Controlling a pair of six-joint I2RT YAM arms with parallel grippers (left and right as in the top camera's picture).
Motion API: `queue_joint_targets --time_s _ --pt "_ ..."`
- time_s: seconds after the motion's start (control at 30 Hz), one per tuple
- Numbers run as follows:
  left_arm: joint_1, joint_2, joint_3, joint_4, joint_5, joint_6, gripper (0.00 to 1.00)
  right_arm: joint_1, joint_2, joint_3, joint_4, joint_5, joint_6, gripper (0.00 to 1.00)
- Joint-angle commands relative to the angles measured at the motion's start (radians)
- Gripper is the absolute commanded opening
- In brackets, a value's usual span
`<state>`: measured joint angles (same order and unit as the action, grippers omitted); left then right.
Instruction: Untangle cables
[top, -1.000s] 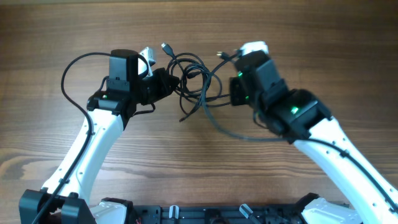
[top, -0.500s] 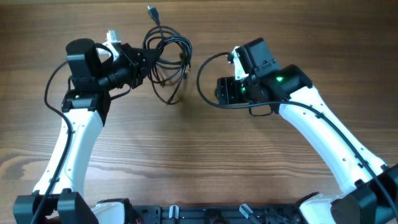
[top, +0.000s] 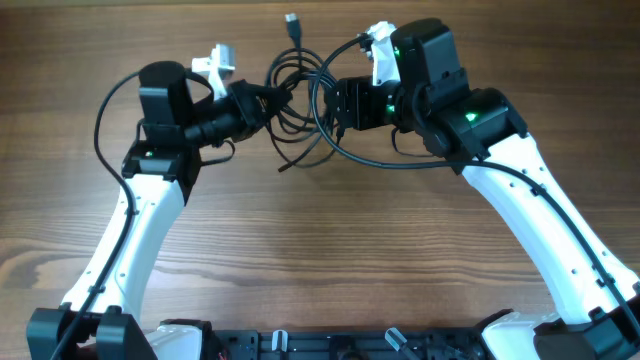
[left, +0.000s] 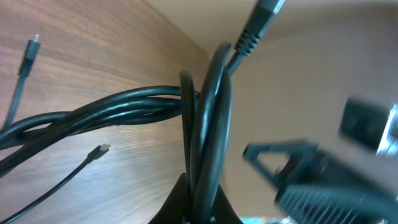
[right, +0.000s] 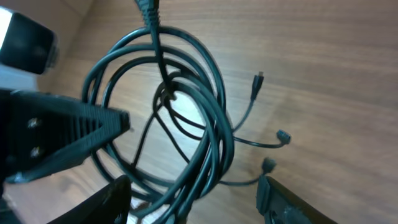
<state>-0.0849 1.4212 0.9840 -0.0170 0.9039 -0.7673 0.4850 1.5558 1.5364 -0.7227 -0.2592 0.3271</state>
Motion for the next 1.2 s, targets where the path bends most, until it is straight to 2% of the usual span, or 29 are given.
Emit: queue_joint_targets --time_s 0.0,0.1,0.37,0.5,0.67,0.77,0.83,0.9,1.03,1.17 --pt "-0.034 -0.014 0.013 -0.032 0.027 0.378 0.04 -0.006 -0.017 0.024 0.003 0.056 -0.133 0.66" --pt "-0.056 -0.014 0.013 -0.035 0.023 0.402 0.04 -0.006 -0.017 0.024 0.011 0.056 -0.144 0.64" --pt "-0.096 -0.014 0.013 -0.174 0.069 0.393 0.04 -0.006 -0.013 0.024 0.179 0.056 -0.142 0.63" --pt "-0.109 -0.014 0.013 -0.171 0.118 0.393 0.04 -0.006 0.025 0.021 0.163 0.085 -0.143 0.62" --pt "-0.109 -0.014 0.013 -0.171 0.117 0.393 0.04 -0.008 0.033 0.021 0.122 0.218 -0.142 0.59" --pt "-0.109 -0.014 0.013 -0.172 0.126 0.389 0.04 -0.008 0.055 0.021 0.131 0.174 -0.141 0.57" --pt "-0.109 -0.014 0.013 -0.171 0.129 0.372 0.04 -0.008 0.081 0.021 0.134 0.127 -0.140 0.50" --pt "-0.109 -0.014 0.013 -0.172 0.128 0.370 0.04 -0.008 0.089 0.021 0.137 0.127 -0.131 0.35" --pt "-0.109 -0.014 0.013 -0.172 0.076 0.345 0.04 -0.007 0.051 0.021 0.153 0.127 -0.115 0.20" --pt "-0.109 -0.014 0.013 -0.146 -0.076 0.156 0.04 -0.006 -0.029 0.021 0.091 0.090 -0.077 0.06"
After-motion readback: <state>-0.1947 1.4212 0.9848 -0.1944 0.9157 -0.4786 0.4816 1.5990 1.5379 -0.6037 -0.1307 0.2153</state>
